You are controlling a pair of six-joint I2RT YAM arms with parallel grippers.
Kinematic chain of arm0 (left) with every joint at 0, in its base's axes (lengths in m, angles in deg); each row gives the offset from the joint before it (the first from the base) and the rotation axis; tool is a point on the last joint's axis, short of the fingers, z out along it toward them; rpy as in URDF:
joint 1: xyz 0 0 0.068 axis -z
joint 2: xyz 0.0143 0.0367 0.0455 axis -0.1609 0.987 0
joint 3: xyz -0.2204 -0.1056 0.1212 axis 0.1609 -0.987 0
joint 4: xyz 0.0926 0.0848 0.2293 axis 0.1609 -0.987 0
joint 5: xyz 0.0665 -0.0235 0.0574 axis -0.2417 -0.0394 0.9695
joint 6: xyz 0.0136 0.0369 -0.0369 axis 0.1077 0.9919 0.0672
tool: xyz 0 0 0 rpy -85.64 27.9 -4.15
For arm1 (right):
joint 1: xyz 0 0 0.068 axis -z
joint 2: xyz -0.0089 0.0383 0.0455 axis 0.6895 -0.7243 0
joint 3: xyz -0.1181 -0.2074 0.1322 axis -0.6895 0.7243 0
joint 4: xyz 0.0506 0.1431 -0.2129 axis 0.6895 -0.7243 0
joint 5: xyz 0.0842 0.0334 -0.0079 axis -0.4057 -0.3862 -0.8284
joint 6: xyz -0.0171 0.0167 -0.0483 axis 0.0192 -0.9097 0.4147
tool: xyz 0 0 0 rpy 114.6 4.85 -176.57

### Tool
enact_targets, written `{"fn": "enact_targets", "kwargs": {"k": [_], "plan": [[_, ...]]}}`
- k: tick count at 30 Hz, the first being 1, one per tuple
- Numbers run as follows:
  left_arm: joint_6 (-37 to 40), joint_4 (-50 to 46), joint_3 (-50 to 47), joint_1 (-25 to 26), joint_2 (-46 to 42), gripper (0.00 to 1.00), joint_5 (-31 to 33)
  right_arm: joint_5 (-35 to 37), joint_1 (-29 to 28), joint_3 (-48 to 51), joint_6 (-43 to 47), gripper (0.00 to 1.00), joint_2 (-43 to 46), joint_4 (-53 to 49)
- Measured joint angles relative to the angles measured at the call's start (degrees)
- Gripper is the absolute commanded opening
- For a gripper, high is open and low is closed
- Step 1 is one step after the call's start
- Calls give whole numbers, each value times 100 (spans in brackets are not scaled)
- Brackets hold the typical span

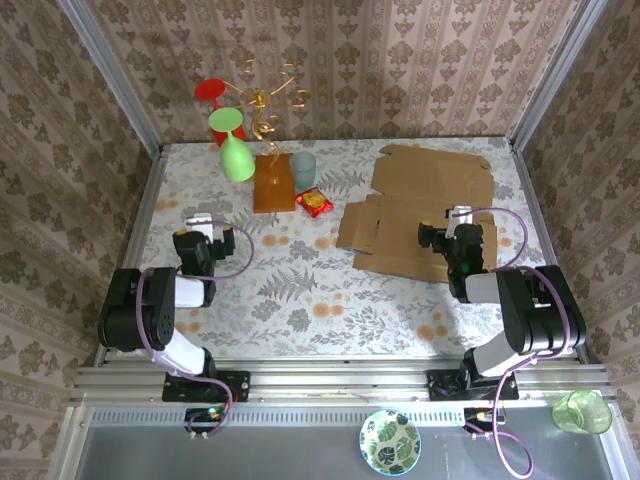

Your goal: Fold the paper box

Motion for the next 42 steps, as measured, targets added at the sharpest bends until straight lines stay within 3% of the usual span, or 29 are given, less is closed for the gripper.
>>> {"fn": "enact_targets", "kwargs": {"k": [22,25,28,32,34,35,37,40,42], "plan": [[22,111,-33,15,0,100,24,0,0,0,0,100,0,2],[195,719,-354,291,-13,100,385,160,-59,2,0,100,129,-103],[649,1139,-713,1021,-118,100,1123,728,-343,-39,2,100,901,-752],[1185,975,-551,1897,-1008,100,2098,1482,-682,-1156,-348,100,2133,-2621],[935,262,-2,2205,-1687,100,2848,1532,-636,-2428,-833,100,2369,-3910],[459,-531,437,2332,-2124,100,3119,1502,-546,-3230,-1250,100,2411,-4551],[-748,-1954,1255,2100,-2909,100,2680,1357,-356,-4168,-2044,99,2555,-5298],[-2730,-3429,2236,944,-3368,100,1714,800,-48,-4503,-2990,75,2951,-6273],[-3626,-4380,2677,859,-3316,100,1263,573,-37,-4507,-3698,72,2999,-7195]]}}
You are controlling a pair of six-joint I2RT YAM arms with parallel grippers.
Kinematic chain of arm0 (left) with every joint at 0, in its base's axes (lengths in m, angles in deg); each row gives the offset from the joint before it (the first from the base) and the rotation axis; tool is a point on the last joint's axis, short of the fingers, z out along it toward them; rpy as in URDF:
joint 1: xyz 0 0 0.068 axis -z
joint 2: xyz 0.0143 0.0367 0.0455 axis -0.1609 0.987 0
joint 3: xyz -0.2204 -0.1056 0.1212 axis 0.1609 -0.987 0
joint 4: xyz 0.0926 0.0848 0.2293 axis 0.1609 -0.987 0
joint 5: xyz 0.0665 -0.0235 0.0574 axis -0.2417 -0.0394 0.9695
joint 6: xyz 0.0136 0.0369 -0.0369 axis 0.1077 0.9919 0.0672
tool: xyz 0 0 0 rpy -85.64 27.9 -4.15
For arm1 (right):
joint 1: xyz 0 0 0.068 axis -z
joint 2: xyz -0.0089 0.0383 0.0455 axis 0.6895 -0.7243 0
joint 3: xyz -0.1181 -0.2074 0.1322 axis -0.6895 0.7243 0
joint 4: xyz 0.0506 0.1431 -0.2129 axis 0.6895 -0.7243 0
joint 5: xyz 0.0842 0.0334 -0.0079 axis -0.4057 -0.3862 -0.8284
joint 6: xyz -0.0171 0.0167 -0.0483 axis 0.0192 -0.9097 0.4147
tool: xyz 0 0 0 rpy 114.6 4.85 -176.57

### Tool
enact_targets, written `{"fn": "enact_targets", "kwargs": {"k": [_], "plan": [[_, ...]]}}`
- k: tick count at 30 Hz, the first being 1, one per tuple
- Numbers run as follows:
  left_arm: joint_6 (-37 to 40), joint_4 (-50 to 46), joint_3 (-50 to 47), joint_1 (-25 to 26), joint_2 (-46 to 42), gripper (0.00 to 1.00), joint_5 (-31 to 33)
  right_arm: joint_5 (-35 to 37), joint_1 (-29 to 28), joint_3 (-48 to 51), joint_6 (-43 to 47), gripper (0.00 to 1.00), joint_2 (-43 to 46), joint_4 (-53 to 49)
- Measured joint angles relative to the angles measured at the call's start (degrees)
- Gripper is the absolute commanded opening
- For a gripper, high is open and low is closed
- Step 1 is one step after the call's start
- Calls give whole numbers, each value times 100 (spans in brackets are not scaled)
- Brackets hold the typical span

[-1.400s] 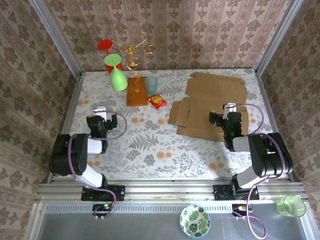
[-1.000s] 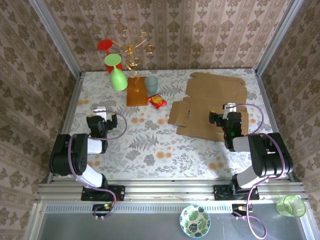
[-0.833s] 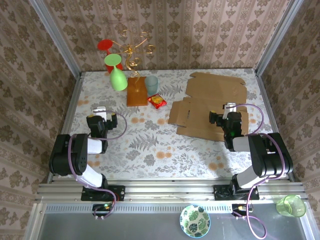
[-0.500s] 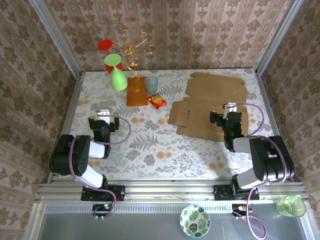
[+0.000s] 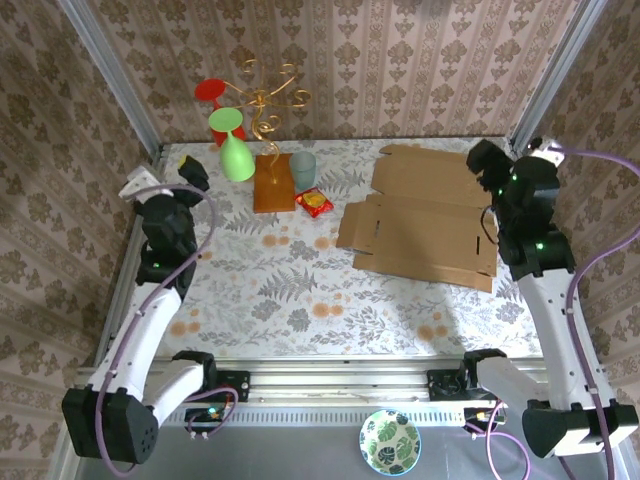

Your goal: Fold the paper box

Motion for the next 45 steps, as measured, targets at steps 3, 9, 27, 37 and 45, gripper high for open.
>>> {"fn": "enact_targets", "kwargs": {"k": [3,9,27,37,45], "plan": [[-949,-1432,328,697,343,100,-717,-516,-17,664,-916,69,28,-817],[-1943,-3486,197,2514,802,100,-1650,-1655,13,3307,-2234,72,632,-1108],[-3270,-2459,-1333,3364,302,98,-2188,-2465,566,5794,-4262,60,682,2677],[-3458,-2168,-1502,3388,162,94,-2258,-2649,629,5523,-4422,47,-616,3757],[-3523,-2061,-1530,3388,-55,85,-2256,-2599,612,5379,-4629,0,-767,3888]]}}
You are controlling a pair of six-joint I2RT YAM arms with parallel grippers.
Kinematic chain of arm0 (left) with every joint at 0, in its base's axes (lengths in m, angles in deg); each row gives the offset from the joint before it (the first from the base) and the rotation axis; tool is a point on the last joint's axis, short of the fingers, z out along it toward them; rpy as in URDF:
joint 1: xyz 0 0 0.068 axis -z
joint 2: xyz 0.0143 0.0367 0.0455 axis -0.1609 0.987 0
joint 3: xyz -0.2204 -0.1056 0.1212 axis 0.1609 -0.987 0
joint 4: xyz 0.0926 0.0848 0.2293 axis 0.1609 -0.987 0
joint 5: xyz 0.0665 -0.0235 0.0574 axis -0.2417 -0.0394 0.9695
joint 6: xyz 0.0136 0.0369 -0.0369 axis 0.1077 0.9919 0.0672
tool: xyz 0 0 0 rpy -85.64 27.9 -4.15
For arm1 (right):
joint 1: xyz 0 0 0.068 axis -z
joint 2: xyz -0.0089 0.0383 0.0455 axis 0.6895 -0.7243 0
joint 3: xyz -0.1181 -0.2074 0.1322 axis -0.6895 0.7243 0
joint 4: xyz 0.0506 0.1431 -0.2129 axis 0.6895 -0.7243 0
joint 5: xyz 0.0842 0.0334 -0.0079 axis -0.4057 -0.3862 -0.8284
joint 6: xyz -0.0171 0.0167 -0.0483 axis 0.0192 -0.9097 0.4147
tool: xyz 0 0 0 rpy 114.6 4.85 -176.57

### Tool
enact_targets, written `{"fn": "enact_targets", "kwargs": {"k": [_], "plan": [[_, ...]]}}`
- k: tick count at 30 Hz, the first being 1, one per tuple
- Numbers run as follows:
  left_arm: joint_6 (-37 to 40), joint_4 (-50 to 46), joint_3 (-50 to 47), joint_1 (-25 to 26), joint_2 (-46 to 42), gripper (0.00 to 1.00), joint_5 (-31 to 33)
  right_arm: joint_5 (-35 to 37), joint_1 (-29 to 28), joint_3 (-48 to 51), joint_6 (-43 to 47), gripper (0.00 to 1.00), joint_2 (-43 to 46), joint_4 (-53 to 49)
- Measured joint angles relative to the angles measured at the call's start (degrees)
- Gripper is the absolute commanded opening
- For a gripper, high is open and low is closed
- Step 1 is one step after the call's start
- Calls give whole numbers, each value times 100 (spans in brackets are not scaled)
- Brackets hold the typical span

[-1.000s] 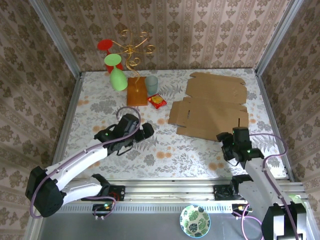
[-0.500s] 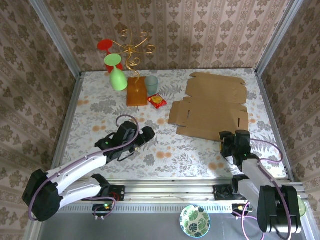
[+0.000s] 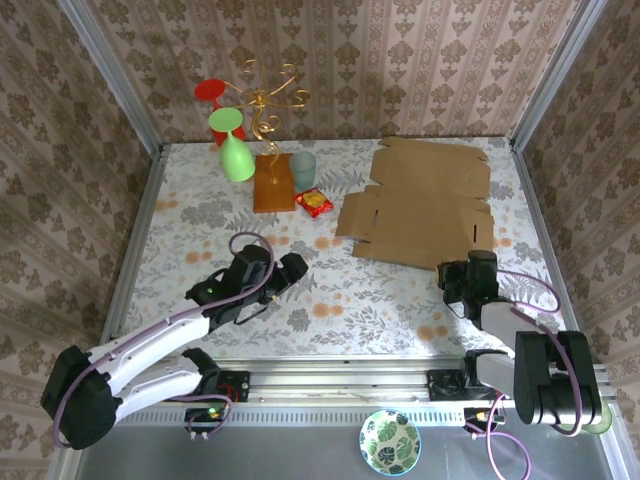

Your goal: Fold the paper box

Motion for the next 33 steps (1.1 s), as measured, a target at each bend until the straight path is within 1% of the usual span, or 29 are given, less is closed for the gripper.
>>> {"fn": "enact_targets", "kwargs": {"k": [2,5,8,10,14,17,21,25,28,30,33], "plan": [[-2,0,0,0,-48,84,31,105,-59,-262,52,0,282,-374],[-31,20,24,0,-66,84,146,254,-166,-1113,184,0,833,-1224],[-146,70,170,0,28,90,317,273,-208,-2065,267,0,1067,-1808],[-282,96,457,0,234,91,450,273,-221,-2468,267,0,1182,-2103],[-400,133,1263,0,737,91,671,295,-245,-2964,299,0,1228,-2822],[-411,256,1757,-9,960,90,789,328,-256,-3650,437,0,1088,-3373],[-376,400,2120,-133,1139,86,807,358,-256,-4555,577,0,896,-3532],[-11,317,2428,-315,1311,82,791,361,-258,-5224,717,0,660,-3644],[522,151,2750,-391,1340,77,796,363,-258,-5668,863,0,459,-3781],[850,79,2940,-435,1333,73,793,367,-258,-5980,975,0,363,-3882],[1231,50,2977,-542,1252,68,732,372,-258,-6496,1086,0,269,-3965]]}}
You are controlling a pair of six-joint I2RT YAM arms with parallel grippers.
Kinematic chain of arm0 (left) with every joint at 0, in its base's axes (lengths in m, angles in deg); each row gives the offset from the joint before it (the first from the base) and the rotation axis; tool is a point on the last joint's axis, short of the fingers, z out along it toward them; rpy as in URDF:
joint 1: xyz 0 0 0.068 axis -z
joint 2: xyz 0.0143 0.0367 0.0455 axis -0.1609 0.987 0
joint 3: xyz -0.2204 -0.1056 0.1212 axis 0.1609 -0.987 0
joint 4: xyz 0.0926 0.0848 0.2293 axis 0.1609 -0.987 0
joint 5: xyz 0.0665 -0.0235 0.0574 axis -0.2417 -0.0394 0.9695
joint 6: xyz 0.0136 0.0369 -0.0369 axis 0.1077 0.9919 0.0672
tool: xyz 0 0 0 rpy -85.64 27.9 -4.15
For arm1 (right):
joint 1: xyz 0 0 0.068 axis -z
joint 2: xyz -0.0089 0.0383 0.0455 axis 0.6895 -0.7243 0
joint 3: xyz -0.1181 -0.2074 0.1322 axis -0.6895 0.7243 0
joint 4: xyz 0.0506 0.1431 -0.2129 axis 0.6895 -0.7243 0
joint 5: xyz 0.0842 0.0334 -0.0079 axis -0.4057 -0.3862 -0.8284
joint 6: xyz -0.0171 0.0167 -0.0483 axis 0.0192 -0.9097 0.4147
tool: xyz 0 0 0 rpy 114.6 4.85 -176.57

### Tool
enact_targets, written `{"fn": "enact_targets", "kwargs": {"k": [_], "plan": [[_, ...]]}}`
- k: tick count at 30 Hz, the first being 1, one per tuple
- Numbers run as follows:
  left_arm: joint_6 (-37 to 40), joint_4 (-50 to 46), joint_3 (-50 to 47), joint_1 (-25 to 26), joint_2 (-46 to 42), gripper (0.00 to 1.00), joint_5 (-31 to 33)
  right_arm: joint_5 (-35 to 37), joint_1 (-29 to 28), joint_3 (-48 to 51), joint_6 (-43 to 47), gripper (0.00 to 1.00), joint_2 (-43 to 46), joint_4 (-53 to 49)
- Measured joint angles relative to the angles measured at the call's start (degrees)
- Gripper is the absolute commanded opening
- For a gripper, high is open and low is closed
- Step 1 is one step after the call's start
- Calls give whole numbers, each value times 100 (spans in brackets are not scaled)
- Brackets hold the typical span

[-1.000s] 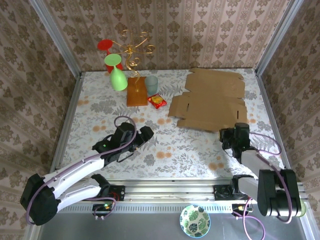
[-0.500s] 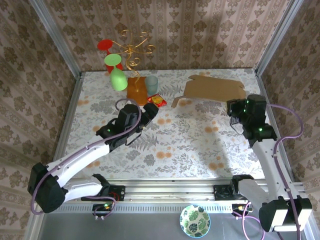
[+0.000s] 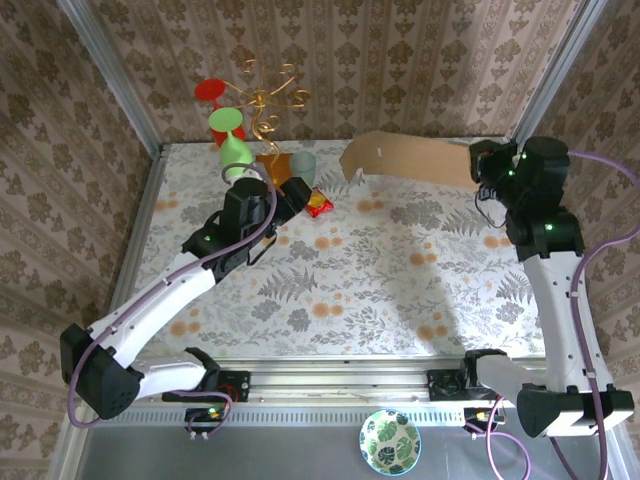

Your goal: Fold the paper box

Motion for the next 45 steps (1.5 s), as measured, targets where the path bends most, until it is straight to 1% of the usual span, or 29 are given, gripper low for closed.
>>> {"fn": "enact_targets", "kwargs": {"k": [5,10,14,15,16,17,19,21,23,25,26,28,30,33,39,42,45], "plan": [[365,-74,-170,-216,-271,65,-26,-9,0,-809,61,0,-13,-26],[483,-109,-407,-568,-697,63,-61,-17,0,-1755,-31,0,-59,-192],[509,-118,-448,-820,-848,62,-109,-61,0,-2249,-116,0,-164,-442],[514,-118,-448,-826,-844,62,-153,-90,0,-2188,-114,0,-170,-470],[511,-122,-448,-826,-824,62,-212,-111,0,-1996,-116,0,-131,-470],[496,-125,-448,-826,-776,61,-299,-118,-33,-1576,-151,0,-20,-393],[417,-122,-463,-802,-649,60,-466,-142,-105,-400,-319,1,256,-188],[293,-120,-546,-723,-472,61,-586,-151,-188,929,-527,17,378,-127],[168,-125,-619,-557,-240,61,-706,-166,-212,2044,-697,32,245,-52],[39,-70,-675,-332,68,60,-835,-203,-192,2957,-809,49,188,50],[-46,-4,-710,-223,243,58,-911,-238,-151,3397,-916,56,203,133],[-216,151,-807,-50,551,57,-1073,-291,-15,4140,-1110,64,269,549],[-402,330,-938,52,791,57,-1213,-310,164,4778,-1287,66,291,1008],[-525,396,-1016,66,894,58,-1311,-404,417,5246,-1340,67,140,1510],[-542,693,-1032,46,767,59,-1486,-669,822,5445,-1268,67,-557,2533],[-562,807,-1169,4,632,59,-1552,-734,883,5571,-1226,67,-671,2695],[-566,820,-1298,-63,529,59,-1574,-748,894,5670,-1209,68,-466,2618]]}}
